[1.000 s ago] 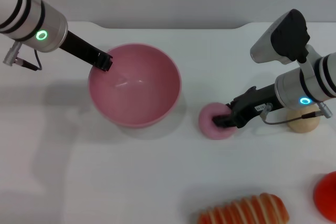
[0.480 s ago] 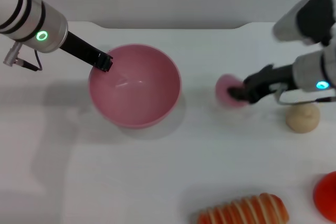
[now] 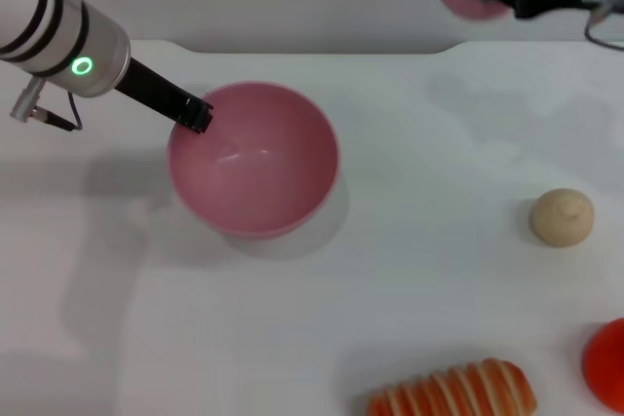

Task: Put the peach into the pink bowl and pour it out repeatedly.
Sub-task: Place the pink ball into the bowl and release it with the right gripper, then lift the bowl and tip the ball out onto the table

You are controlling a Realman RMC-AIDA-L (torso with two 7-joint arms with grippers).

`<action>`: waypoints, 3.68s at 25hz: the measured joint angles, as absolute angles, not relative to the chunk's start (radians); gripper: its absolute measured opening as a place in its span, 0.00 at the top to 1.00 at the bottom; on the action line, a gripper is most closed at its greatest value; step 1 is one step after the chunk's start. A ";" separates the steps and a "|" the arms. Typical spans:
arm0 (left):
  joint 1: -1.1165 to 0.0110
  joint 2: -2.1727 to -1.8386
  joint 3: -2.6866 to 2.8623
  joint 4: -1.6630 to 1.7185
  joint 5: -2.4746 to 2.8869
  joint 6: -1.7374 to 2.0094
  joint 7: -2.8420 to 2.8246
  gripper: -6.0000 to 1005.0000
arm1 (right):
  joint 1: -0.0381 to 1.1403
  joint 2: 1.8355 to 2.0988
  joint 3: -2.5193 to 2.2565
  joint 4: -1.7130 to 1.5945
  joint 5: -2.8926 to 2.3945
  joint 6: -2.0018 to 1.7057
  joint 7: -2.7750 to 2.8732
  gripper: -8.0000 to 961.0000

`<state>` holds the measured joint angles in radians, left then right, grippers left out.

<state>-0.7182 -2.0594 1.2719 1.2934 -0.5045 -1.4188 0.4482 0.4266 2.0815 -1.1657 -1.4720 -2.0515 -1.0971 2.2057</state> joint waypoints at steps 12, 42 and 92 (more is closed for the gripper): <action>-0.732 -2.059 1.278 1.293 -0.538 -1.413 0.449 0.95 | 0.501 2.076 -1.346 -1.408 -1.822 -1.192 2.048 0.92; -0.723 -2.060 1.333 1.280 -0.586 -1.293 0.495 0.95 | 0.411 2.074 -1.273 -1.225 -1.530 -1.099 1.726 0.33; -0.356 -2.063 2.429 1.084 -0.736 0.641 0.786 0.95 | 0.297 2.070 -0.892 -0.268 -0.412 -1.566 0.568 0.34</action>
